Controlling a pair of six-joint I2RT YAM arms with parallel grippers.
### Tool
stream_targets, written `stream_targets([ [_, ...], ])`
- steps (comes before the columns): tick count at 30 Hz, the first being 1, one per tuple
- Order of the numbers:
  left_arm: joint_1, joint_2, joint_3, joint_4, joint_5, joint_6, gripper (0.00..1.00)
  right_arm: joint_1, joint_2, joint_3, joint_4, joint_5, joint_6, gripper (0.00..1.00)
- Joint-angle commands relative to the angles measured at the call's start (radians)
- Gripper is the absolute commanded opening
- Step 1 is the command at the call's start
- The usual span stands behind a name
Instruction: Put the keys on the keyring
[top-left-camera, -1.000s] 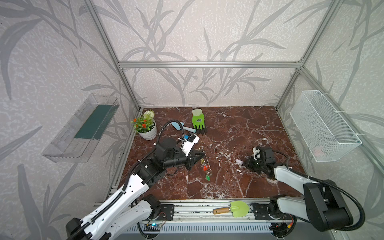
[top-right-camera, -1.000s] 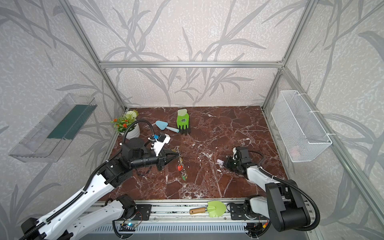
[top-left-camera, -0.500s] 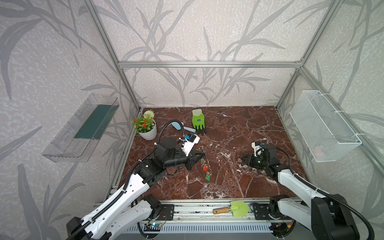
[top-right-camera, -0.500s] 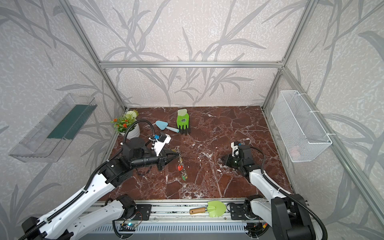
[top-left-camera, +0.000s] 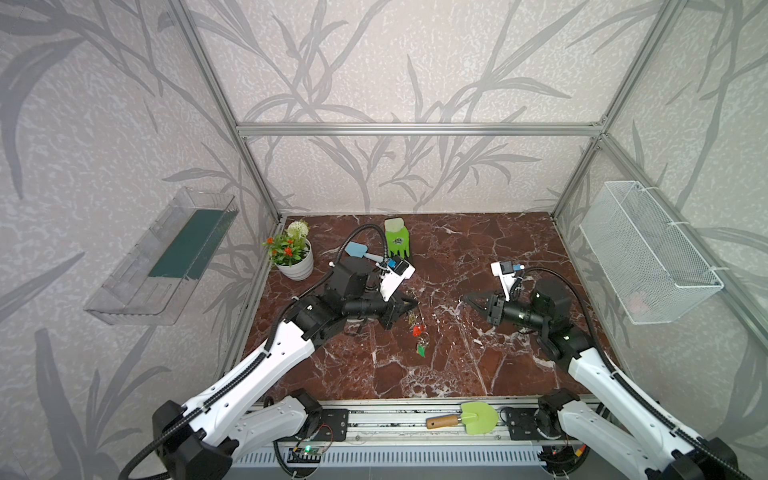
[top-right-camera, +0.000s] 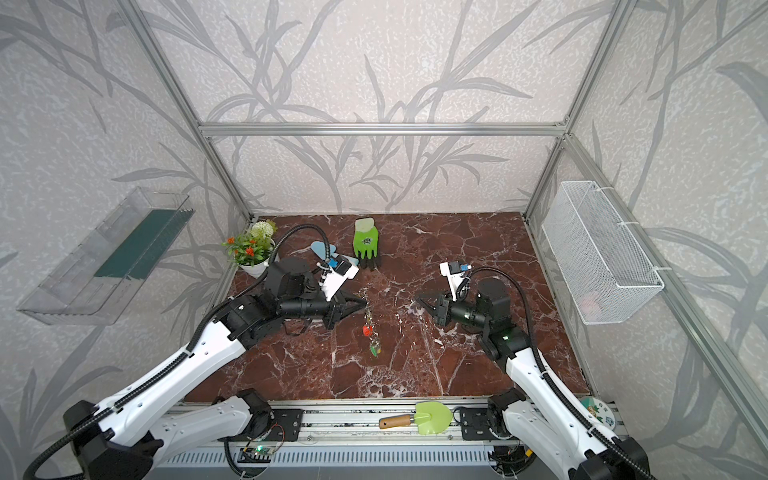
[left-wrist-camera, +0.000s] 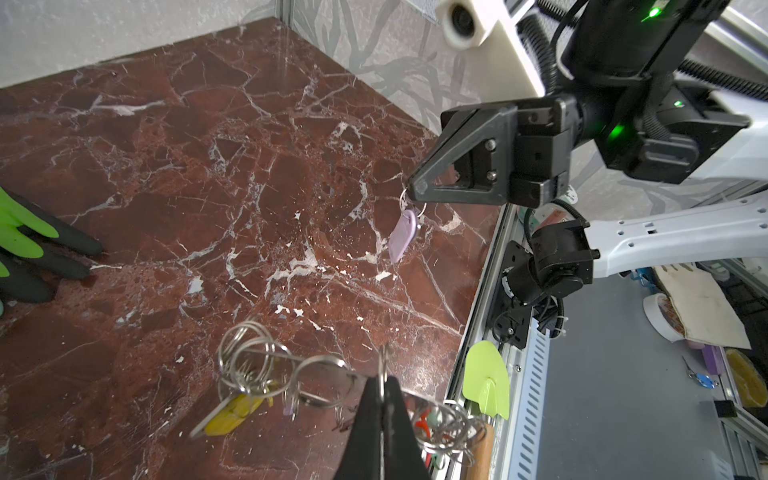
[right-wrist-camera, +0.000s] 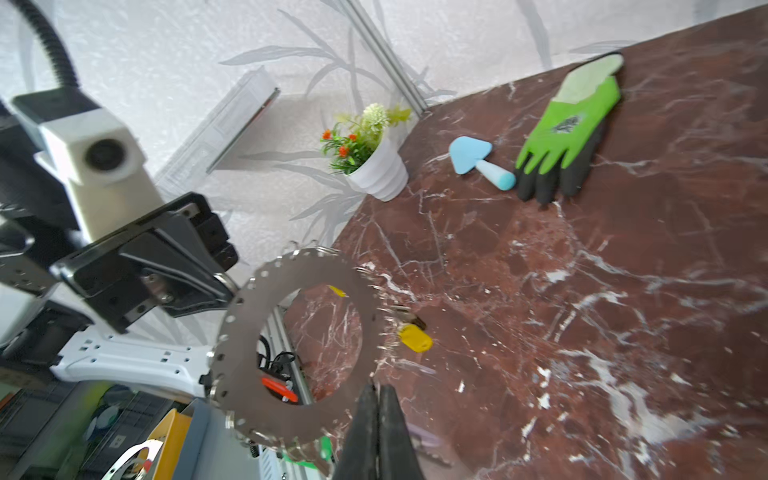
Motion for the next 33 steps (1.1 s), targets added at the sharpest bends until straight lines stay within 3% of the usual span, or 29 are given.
stream_targets([
  [1,-0.031,0.037,0.066,-0.05,-0.005,0.069,0.0,0.062,0.029,0.064,-0.071,0.006,-0.114,0.0],
  [8,-0.099,0.138,0.136,-0.112,-0.092,0.121,0.0,0.091,0.099,0.066,0.043,-0.058,-0.083,0.0],
  [33,-0.128,0.213,0.144,-0.098,-0.121,0.101,0.0,0.16,0.181,0.062,0.158,-0.118,-0.047,0.0],
])
